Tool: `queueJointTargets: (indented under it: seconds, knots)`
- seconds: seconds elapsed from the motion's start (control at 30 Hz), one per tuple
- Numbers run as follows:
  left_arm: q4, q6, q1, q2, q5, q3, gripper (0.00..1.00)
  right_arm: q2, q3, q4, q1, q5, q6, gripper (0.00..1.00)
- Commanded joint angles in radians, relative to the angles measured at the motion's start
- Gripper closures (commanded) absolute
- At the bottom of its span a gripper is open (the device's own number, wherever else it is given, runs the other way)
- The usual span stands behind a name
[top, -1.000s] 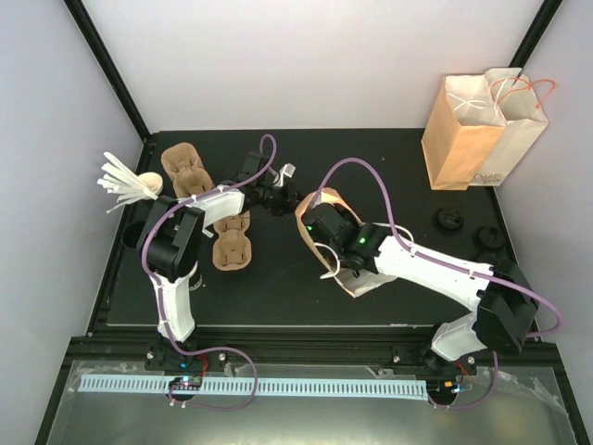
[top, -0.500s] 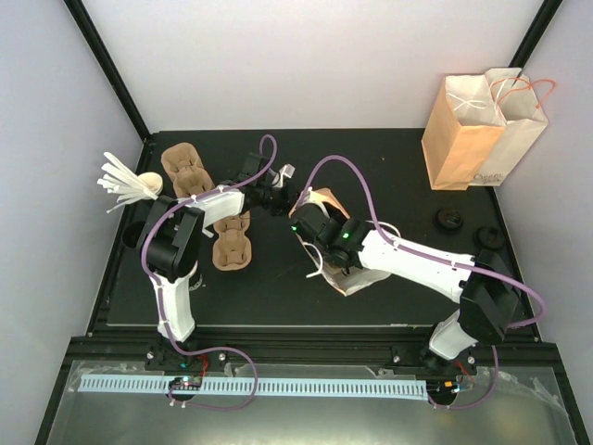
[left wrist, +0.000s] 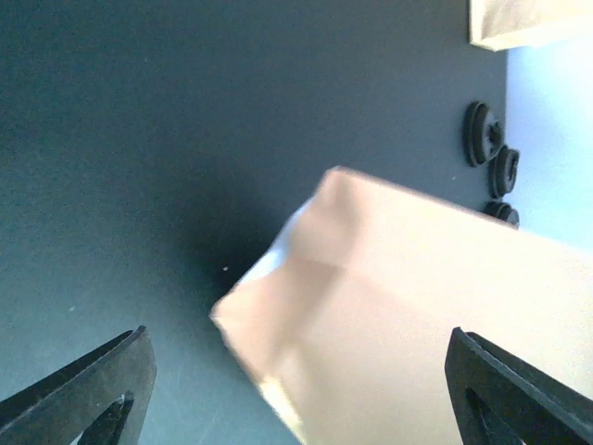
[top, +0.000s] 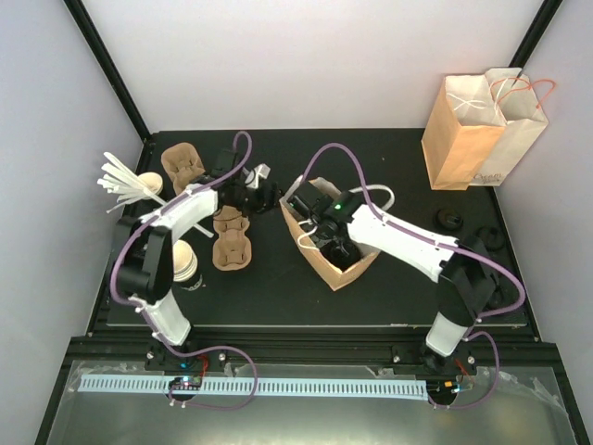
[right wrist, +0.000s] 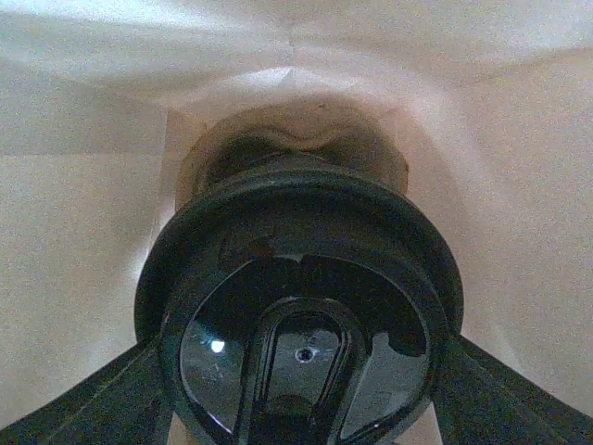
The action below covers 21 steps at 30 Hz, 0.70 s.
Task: Pack the takeout coffee
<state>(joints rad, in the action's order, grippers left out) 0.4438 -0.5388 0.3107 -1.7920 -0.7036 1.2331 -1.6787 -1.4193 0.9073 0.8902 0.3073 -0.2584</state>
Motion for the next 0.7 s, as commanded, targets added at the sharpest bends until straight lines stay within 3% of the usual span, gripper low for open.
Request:
queueJointTargets:
  seconds: [0.0, 0.27, 0.43, 0.53, 0.67]
  knots:
    - [0.065, 0.058, -0.019, 0.181, 0.093, -0.024, 0.11, -0.093, -0.057, 0.153, -0.008, -0.161, 0.022, 0.58]
    - [0.039, 0.028, -0.008, 0.540, 0.133, -0.152, 0.15, -0.141, -0.163, 0.190, -0.071, -0.220, 0.057, 0.56]
    - [-0.092, 0.043, 0.062, 0.782, 0.111, -0.239, 0.19, -0.182, -0.183, 0.196, -0.071, -0.223, 0.079, 0.56]
    - [-0.175, 0.074, 0.140, 0.854, 0.090, -0.234, 0.26, -0.206, -0.191, 0.195, -0.074, -0.227, 0.086, 0.56]
    - [-0.141, 0.146, 0.252, 0.865, 0.203, -0.163, 0.18, -0.246, -0.219, 0.202, -0.073, -0.229, 0.089, 0.56]
